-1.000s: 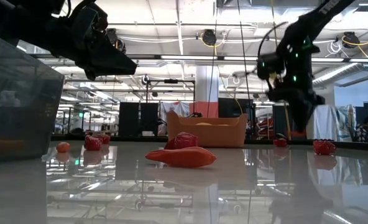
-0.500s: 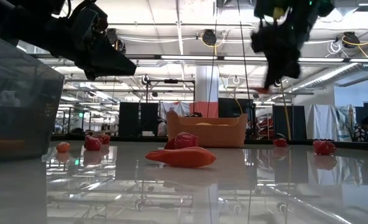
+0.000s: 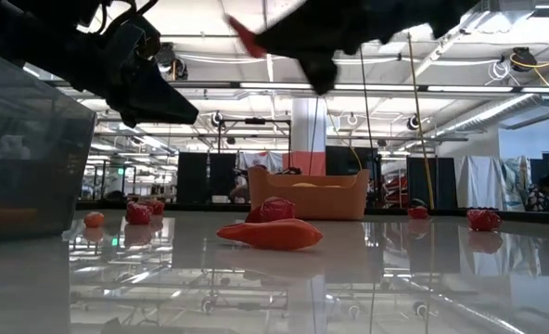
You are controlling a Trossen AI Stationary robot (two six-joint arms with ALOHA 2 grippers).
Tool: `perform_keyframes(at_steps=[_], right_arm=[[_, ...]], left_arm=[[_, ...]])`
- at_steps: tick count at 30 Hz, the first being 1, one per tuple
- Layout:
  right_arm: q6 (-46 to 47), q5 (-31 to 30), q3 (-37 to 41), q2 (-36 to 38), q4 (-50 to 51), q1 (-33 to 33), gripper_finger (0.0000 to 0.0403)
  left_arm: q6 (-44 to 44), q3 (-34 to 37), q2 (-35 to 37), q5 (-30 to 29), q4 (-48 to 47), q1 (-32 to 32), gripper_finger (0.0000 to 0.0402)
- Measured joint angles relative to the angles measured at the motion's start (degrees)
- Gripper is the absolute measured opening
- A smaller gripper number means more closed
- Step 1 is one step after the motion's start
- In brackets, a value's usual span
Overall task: Sort produce into baskets
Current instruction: Put the orange chili pepper into the black bin, then put the yellow chili pepper into the black bin
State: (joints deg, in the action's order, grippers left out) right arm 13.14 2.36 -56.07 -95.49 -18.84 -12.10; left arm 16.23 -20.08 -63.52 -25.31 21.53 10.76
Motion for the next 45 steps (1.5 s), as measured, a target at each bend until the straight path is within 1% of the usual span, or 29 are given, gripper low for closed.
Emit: perform_keyframes(at_steps=[3, 8, 11, 14, 19, 23, 26, 34, 39, 43, 45], right_arm=[[-2.9, 0.9, -4.9, -7.0, -4.2, -2.1, 0.0], [-8.3, 1.0, -17.7, -18.1, -4.2, -4.7, 0.0], [-9.5, 1.0, -25.8, -23.4, 0.5, -5.7, 0.0], [-10.0, 1.0, -32.9, -27.1, 6.8, -5.9, 0.0], [-11.0, 0.8, -40.5, -32.0, 14.1, -6.0, 0.0], [-11.9, 0.7, -42.9, -34.2, 14.0, -6.0, 0.0004], [-13.6, 0.5, -43.3, -34.7, 14.0, -6.0, 0.0016], [-14.3, 0.5, -43.3, -34.8, 14.0, -5.9, 0.0079], [-16.1, 0.5, -43.3, -34.8, 14.3, -5.9, 0.0115], [-20.2, 0.4, -43.3, -32.0, 21.1, -5.7, 0.0129], [-21.3, 0.5, -43.3, -29.2, 26.9, -5.5, 0.0129]], left_arm=[[0.0, 0.0, 0.0, 0.0, 0.0, 0.0, 0.0127], [0.0, 0.0, 0.0, -0.1, 0.0, 0.0, 0.0127], [0.0, 0.0, 0.0, -0.1, 0.0, 0.0, 0.0127], [0.0, 0.0, 0.0, -0.1, 0.0, 0.0, 0.0127], [0.0, 0.0, 0.0, 0.0, -0.2, 0.0, 0.0127], [0.0, 0.0, 0.0, 0.0, -0.2, 0.0, 0.0127], [0.0, 0.0, 0.0, 0.1, -0.6, 0.0, 0.0127], [0.0, 0.0, 0.0, 0.1, -1.7, 0.0, 0.0127], [1.9, 0.0, 0.0, 0.2, -1.9, 0.0, 0.0127], [6.1, 0.0, 0.0, 0.3, -5.1, 0.0, 0.0127], [7.8, -0.2, 0.0, 0.3, -7.6, -0.3, 0.0127]])
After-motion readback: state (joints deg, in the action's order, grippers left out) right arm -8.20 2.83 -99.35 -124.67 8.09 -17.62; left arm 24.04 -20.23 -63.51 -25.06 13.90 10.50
